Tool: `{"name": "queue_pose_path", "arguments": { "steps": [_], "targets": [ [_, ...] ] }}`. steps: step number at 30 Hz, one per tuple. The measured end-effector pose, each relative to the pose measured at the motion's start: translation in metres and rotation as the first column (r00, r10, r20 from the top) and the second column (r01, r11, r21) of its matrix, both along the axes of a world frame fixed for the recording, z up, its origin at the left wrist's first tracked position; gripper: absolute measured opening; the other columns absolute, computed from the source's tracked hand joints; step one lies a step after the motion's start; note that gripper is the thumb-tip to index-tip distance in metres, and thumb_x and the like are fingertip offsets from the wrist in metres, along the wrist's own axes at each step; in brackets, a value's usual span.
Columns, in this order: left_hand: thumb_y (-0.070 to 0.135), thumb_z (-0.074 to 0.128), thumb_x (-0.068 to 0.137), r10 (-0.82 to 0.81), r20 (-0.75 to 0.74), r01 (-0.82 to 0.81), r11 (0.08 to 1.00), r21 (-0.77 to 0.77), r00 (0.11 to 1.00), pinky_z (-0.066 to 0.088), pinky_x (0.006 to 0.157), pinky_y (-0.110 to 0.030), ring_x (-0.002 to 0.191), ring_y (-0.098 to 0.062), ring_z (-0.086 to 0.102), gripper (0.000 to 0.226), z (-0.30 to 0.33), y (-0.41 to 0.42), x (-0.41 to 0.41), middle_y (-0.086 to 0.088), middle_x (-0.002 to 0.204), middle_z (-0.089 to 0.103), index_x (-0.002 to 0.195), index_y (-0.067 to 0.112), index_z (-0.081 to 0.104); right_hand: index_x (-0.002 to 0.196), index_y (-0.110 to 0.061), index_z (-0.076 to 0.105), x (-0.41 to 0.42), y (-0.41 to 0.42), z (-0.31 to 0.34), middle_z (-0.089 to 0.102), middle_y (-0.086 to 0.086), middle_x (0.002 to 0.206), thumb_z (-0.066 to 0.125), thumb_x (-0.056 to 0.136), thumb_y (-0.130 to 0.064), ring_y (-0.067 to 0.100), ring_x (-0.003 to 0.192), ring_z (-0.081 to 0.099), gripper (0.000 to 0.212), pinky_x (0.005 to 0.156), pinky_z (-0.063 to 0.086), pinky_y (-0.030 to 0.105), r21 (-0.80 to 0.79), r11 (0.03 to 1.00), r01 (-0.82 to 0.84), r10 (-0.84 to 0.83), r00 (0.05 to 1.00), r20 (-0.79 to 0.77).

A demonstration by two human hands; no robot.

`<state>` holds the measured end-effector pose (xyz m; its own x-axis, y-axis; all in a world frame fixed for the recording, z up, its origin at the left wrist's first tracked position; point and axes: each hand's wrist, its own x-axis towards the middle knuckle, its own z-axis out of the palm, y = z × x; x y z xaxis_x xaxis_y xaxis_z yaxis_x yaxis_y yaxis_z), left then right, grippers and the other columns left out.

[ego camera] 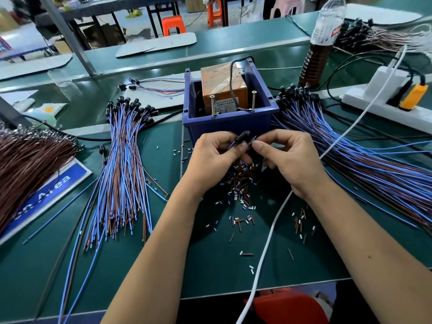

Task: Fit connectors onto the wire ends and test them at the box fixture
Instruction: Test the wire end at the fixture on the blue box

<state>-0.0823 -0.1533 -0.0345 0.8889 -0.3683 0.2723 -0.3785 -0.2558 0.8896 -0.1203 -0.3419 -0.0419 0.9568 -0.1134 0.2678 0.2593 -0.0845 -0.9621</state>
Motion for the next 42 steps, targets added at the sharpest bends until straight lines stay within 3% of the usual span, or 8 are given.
{"name": "queue_pose_path", "arguments": {
  "steps": [8, 13, 23, 28, 31, 34, 37, 42],
  "targets": [
    [0.020, 0.066, 0.098, -0.058, -0.003, 0.058, 0.998, -0.037, 0.998, 0.046, 0.067, -0.027, 0.065, -0.007, 0.063, 0.015, 0.003, 0.000, -0.001, -0.001, 0.076, 0.078, 0.085, 0.022, 0.073, 0.083, -0.022, 0.080, -0.003, 0.003, 0.003, 0.071, -0.004, 0.069, 0.079, 0.091, -0.010, 0.004, 0.053, 0.055, 0.015, 0.054, 0.048, 0.018, 0.089, 0.996, -0.031, 0.029, 0.999, 0.013],
    [0.019, 0.066, 0.097, -0.032, 0.017, 0.033, 0.998, -0.059, 0.999, 0.047, 0.063, -0.050, 0.063, -0.035, 0.061, 0.014, 0.001, -0.002, 0.002, 0.000, 0.076, 0.078, 0.084, 0.021, 0.071, 0.078, -0.022, 0.075, 0.000, 0.001, 0.008, 0.062, -0.004, 0.066, 0.072, 0.094, -0.003, 0.009, 0.048, 0.045, 0.025, 0.056, 0.047, 0.027, 0.311, 0.950, 0.037, -0.038, 0.999, -0.005],
    [0.000, 0.060, 0.100, -0.064, -0.037, 0.050, 0.955, -0.293, 0.997, 0.042, 0.051, -0.004, 0.046, 0.005, 0.057, 0.012, 0.004, -0.011, -0.007, -0.004, 0.071, 0.074, 0.092, 0.001, 0.070, 0.092, -0.014, 0.080, -0.008, 0.025, 0.008, 0.076, 0.003, 0.076, 0.079, 0.086, -0.011, 0.006, 0.051, 0.059, 0.007, 0.043, 0.042, 0.020, 0.355, 0.935, -0.026, 0.035, 0.999, -0.019],
    [0.003, 0.063, 0.099, -0.016, 0.000, 0.015, 0.947, -0.322, 1.000, 0.054, 0.066, -0.019, 0.065, -0.006, 0.069, 0.011, 0.006, -0.020, -0.011, -0.008, 0.078, 0.076, 0.094, 0.005, 0.072, 0.081, -0.021, 0.083, -0.009, 0.023, 0.009, 0.078, 0.006, 0.081, 0.080, 0.077, -0.021, 0.013, 0.064, 0.067, 0.005, 0.044, 0.039, 0.018, 0.442, 0.896, -0.028, 0.050, 0.998, -0.037],
    [0.008, 0.066, 0.099, 0.175, 0.173, -0.119, 0.949, -0.292, 0.969, 0.061, 0.073, -0.043, 0.077, -0.021, 0.073, 0.010, 0.006, -0.022, -0.014, -0.007, 0.084, 0.077, 0.093, 0.008, 0.074, 0.087, -0.021, 0.079, -0.006, 0.021, 0.009, 0.077, 0.004, 0.083, 0.078, 0.085, -0.023, 0.010, 0.057, 0.056, 0.003, 0.045, 0.041, 0.020, 0.408, 0.913, -0.009, 0.002, 1.000, 0.017],
    [0.013, 0.069, 0.099, 0.505, 0.444, -0.406, 0.862, -0.304, 0.740, 0.052, 0.061, -0.036, 0.067, -0.018, 0.064, 0.013, 0.005, -0.023, -0.016, 0.001, 0.078, 0.071, 0.089, 0.007, 0.075, 0.097, -0.017, 0.067, -0.002, 0.022, 0.009, 0.078, 0.007, 0.096, 0.066, 0.102, -0.017, 0.015, 0.063, 0.057, 0.006, 0.045, 0.043, 0.024, 0.290, 0.957, -0.002, -0.027, 0.995, 0.095],
    [0.013, 0.069, 0.099, 0.671, 0.423, -0.518, 0.740, -0.429, 0.609, 0.048, 0.060, -0.028, 0.064, -0.018, 0.062, 0.010, 0.006, -0.022, -0.016, 0.001, 0.075, 0.070, 0.092, 0.008, 0.074, 0.102, -0.011, 0.069, 0.001, 0.028, 0.009, 0.077, 0.008, 0.086, 0.066, 0.103, -0.017, 0.014, 0.064, 0.061, 0.007, 0.053, 0.046, 0.024, 0.140, 0.982, 0.130, -0.153, 0.973, 0.173],
    [0.009, 0.069, 0.096, 0.758, 0.206, -0.579, 0.618, -0.531, 0.619, 0.053, 0.071, -0.029, 0.070, -0.020, 0.068, 0.006, 0.009, -0.018, -0.011, -0.004, 0.074, 0.072, 0.097, 0.005, 0.074, 0.107, -0.010, 0.079, 0.008, 0.032, 0.019, 0.076, 0.000, 0.085, 0.068, 0.102, -0.020, 0.015, 0.079, 0.072, 0.016, 0.076, 0.058, 0.030, 0.024, 0.867, 0.497, -0.469, 0.800, 0.373]
  ]
}}
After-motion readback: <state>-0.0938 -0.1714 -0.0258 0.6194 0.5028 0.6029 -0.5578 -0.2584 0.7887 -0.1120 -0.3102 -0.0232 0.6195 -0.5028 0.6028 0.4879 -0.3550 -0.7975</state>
